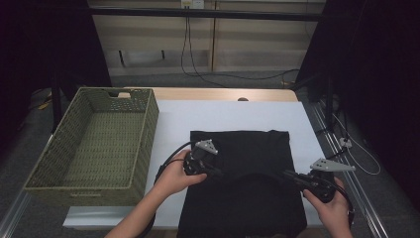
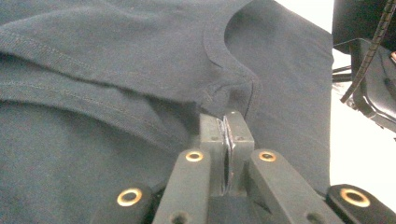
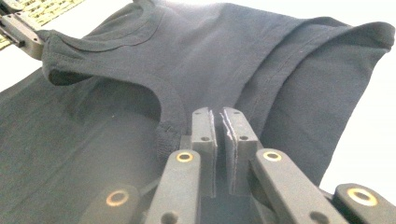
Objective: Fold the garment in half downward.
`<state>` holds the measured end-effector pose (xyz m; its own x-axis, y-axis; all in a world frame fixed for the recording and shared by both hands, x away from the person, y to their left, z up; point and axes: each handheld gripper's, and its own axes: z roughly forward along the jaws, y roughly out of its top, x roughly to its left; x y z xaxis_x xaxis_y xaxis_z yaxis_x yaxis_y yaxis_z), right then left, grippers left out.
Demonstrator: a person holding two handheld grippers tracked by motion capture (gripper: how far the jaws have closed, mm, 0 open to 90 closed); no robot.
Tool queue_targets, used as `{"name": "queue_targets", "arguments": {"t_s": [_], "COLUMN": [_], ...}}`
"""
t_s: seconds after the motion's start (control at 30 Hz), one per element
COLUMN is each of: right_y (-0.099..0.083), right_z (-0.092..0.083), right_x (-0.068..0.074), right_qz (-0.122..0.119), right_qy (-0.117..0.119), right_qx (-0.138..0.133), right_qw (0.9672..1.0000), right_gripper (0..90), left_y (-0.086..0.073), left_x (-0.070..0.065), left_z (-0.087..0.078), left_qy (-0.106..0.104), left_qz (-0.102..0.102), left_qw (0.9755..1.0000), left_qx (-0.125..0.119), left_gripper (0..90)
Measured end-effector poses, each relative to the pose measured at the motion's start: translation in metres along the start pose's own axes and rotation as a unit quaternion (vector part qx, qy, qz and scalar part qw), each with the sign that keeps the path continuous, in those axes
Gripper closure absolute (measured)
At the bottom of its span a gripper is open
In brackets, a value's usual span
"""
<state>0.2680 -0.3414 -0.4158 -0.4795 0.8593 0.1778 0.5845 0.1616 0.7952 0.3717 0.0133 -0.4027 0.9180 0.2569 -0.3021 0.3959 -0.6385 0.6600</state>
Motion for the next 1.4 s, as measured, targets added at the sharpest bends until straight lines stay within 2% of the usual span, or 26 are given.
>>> {"name": "queue_targets", "arguments": {"t_s": [0.17, 0.23, 0.47, 0.77, 1.07, 1.4], "right_y": [-0.005, -0.007, -0.012, -0.017, -0.020, -0.023], "right_z": [-0.007, -0.009, -0.018, -0.024, -0.031, -0.038], "right_x": [0.001, 0.001, 0.000, 0.006, 0.015, 0.023], "right_qz": [-0.001, 0.002, 0.008, 0.003, -0.002, -0.014], "right_qy": [0.003, 0.004, 0.008, 0.016, 0.027, 0.034], "right_qx": [0.000, -0.002, -0.008, -0.004, -0.001, -0.001], "right_qw": [1.0000, 1.0000, 0.9999, 0.9999, 0.9996, 0.9993], "right_gripper": [84.5, 84.5, 84.5, 84.5, 84.5, 84.5], "left_y": [-0.001, -0.001, -0.001, -0.005, -0.010, -0.011], "left_x": [-0.004, -0.006, -0.015, -0.018, -0.020, -0.029], "left_z": [-0.002, -0.002, -0.002, -0.001, -0.007, -0.011], "left_qy": [-0.002, -0.005, -0.016, -0.029, -0.036, -0.046], "left_qz": [0.005, -0.001, 0.012, 0.012, 0.013, 0.025], "left_qw": [0.9999, 1.0000, 0.9997, 0.9993, 0.9991, 0.9985], "left_qx": [0.009, 0.006, 0.015, 0.022, 0.016, 0.017], "left_gripper": [88.9, 88.9, 88.9, 88.9, 89.0, 88.9]}}
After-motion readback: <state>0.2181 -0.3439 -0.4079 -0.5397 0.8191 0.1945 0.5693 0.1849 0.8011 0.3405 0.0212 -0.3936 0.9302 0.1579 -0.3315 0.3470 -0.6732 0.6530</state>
